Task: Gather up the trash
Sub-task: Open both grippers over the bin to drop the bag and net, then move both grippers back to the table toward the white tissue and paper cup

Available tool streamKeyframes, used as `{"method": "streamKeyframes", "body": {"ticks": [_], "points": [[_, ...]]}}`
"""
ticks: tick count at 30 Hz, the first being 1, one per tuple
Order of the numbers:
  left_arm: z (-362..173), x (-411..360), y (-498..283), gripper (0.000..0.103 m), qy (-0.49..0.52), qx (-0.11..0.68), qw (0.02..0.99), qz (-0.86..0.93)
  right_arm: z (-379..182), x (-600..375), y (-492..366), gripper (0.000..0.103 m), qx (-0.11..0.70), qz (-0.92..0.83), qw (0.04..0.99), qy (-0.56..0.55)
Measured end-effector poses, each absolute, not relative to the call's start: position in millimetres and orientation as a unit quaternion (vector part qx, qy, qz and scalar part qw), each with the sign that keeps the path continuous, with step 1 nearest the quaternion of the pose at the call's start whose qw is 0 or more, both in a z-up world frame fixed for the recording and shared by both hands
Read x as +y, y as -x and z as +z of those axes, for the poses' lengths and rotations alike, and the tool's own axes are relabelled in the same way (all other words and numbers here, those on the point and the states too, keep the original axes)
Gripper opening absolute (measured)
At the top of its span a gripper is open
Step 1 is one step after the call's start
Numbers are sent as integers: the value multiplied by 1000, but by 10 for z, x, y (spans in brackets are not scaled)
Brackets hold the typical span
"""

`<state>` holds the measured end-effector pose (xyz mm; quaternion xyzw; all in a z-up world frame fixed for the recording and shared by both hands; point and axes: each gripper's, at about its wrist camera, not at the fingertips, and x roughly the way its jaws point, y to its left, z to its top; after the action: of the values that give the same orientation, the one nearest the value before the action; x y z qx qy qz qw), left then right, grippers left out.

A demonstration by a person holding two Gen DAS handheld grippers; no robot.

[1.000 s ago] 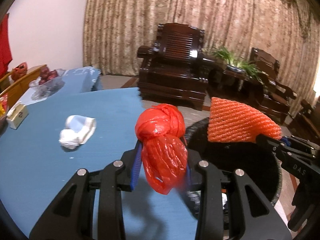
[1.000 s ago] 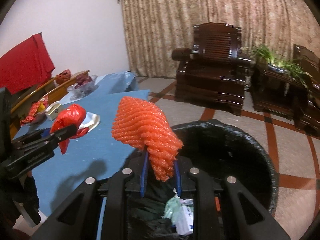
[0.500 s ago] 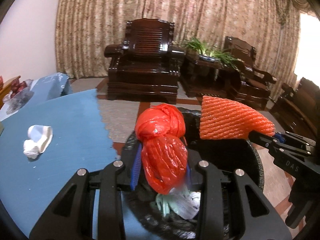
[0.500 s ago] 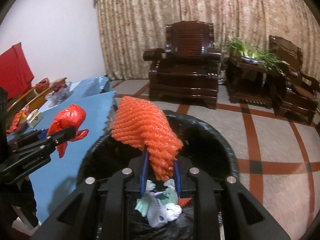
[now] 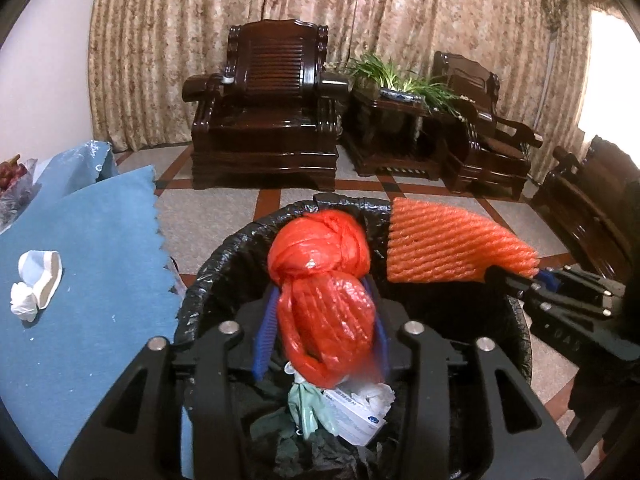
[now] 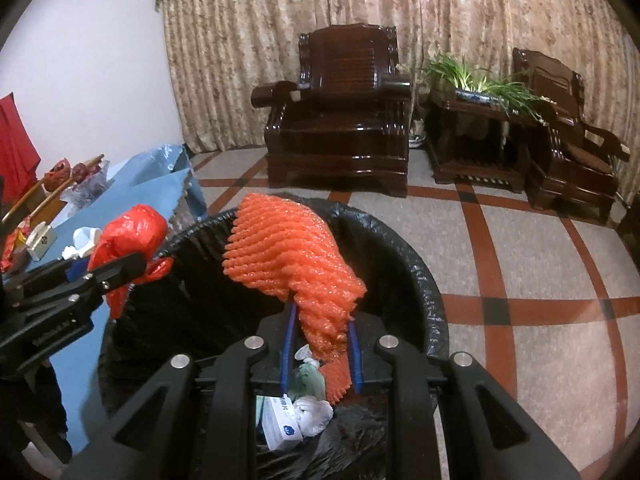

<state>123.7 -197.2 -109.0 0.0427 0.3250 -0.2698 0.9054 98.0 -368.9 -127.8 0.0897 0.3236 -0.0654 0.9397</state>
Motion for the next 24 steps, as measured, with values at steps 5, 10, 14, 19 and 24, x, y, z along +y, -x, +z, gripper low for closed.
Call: {"method": "streamKeyframes", "body": {"ticks": [5,10,14,19,24], "points": [[-1092,-1937,-1303,54,-37,331,904,-269,-1391,-3728,-1018,47,337,-68,935,-91],[-1037,-1835,-1349,66,-29,330,905,-266,-1423,-3720,-999,70,339,-71,933,-93],[-950,-1683,-1344,76,-24,323,911,-257,-1395,-3700,-972,90,332,-70,936,-94],[-786,-1365,-1313,88,-18,304,926,-225,-1261,-3557,-943,97,320,-62,942,-85],[-645,-948,-1260,90,-12,291,937,-191,-1121,-3360,-971,97,308,-48,947,-81]]}}
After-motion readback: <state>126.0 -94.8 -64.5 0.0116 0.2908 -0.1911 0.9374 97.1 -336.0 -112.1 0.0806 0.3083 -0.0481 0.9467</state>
